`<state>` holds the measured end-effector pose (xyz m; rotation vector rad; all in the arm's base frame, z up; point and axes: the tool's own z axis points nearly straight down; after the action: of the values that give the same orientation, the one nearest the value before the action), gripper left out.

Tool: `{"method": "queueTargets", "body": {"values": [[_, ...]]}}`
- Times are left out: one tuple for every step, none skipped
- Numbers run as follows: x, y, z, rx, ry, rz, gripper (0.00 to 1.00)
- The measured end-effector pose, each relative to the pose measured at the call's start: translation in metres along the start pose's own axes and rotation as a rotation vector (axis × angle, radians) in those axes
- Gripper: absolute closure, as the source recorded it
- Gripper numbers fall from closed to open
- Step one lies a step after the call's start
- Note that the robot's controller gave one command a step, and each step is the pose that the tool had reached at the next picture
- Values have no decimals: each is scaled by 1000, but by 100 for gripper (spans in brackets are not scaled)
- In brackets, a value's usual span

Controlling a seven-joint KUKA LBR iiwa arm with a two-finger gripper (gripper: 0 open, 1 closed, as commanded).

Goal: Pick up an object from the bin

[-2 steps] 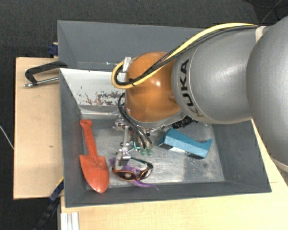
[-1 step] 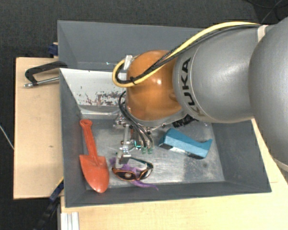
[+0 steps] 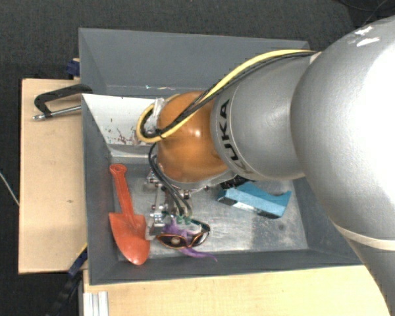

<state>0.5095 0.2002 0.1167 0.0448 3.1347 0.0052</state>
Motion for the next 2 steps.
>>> {"method": "queueTargets", "body": {"values": [[13,-11,32,2,10,-108,0],[11,-33,42,-1,7,-179,100]]}}
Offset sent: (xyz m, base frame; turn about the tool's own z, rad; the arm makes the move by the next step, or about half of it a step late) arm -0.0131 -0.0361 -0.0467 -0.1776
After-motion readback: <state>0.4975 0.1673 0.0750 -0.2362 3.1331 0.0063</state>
